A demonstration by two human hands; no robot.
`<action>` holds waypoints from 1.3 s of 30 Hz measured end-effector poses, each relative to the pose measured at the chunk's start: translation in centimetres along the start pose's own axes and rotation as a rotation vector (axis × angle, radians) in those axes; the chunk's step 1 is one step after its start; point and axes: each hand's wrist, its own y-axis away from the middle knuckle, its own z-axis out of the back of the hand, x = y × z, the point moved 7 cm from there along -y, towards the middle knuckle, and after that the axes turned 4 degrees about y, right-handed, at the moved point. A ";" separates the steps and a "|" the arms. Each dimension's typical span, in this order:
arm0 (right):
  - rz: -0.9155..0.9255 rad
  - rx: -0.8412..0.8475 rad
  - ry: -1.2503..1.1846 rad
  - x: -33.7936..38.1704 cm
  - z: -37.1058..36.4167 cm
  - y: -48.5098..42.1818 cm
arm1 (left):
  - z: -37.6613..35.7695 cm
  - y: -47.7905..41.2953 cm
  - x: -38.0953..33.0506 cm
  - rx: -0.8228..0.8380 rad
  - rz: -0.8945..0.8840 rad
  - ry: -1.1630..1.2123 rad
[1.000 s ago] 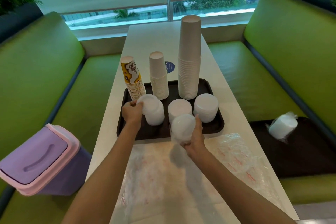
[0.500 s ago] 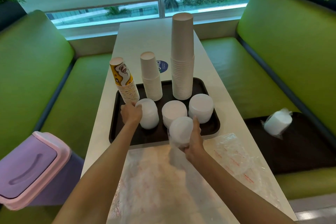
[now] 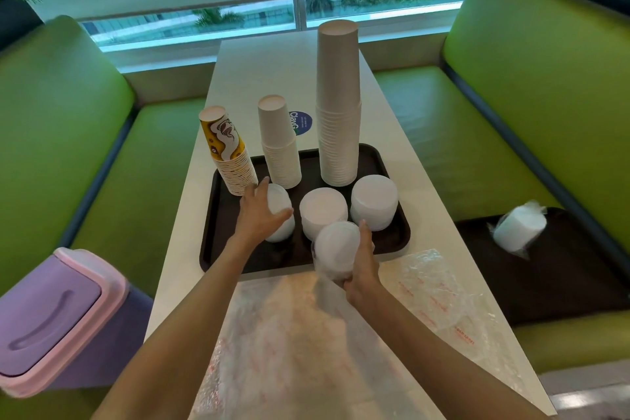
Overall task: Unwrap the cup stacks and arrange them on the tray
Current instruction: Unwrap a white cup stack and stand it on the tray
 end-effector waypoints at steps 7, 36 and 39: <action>-0.007 0.003 0.007 -0.1 0.0 -0.2 | -0.2 0.3 -0.2 -0.008 -0.053 -0.042; -0.045 0.101 -0.020 -1.2 -1.3 0.5 | 0.6 -0.2 0.5 0.074 -0.044 -0.012; -0.039 0.117 -0.066 -1.0 -1.2 0.5 | 2.8 2.2 -1.7 -0.164 -0.123 0.203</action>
